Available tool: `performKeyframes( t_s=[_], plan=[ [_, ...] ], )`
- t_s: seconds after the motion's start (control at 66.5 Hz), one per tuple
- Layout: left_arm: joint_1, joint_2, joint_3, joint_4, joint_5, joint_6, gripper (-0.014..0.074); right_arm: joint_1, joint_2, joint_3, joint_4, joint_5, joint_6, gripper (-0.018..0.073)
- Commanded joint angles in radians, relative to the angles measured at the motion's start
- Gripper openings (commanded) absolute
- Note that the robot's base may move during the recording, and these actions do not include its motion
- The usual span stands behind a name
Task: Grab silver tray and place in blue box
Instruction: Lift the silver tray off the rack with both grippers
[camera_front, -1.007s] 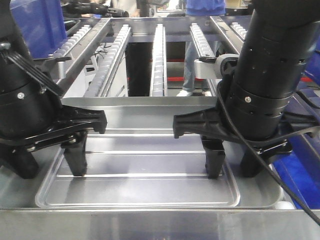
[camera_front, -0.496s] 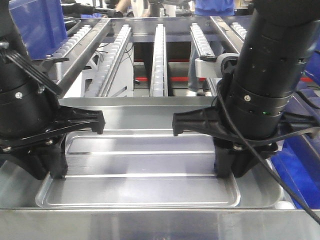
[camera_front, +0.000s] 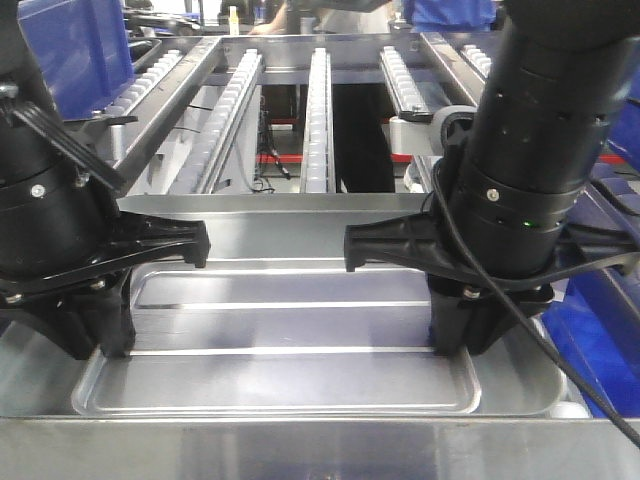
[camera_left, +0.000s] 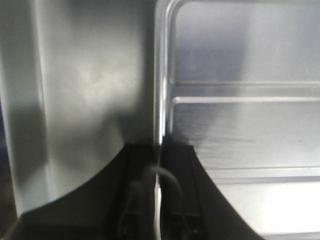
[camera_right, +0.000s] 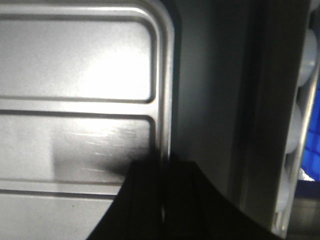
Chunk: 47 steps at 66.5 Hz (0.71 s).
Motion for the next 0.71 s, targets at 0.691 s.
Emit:
performKeyframes(
  t_s=[0.691],
  plan=[
    [-0.167,-0.353,-0.039,0.125,0.237,-0.248,-0.0014,0.25,-0.264,-0.022,-0.19,0.198,0.345,0.0054]
  ],
)
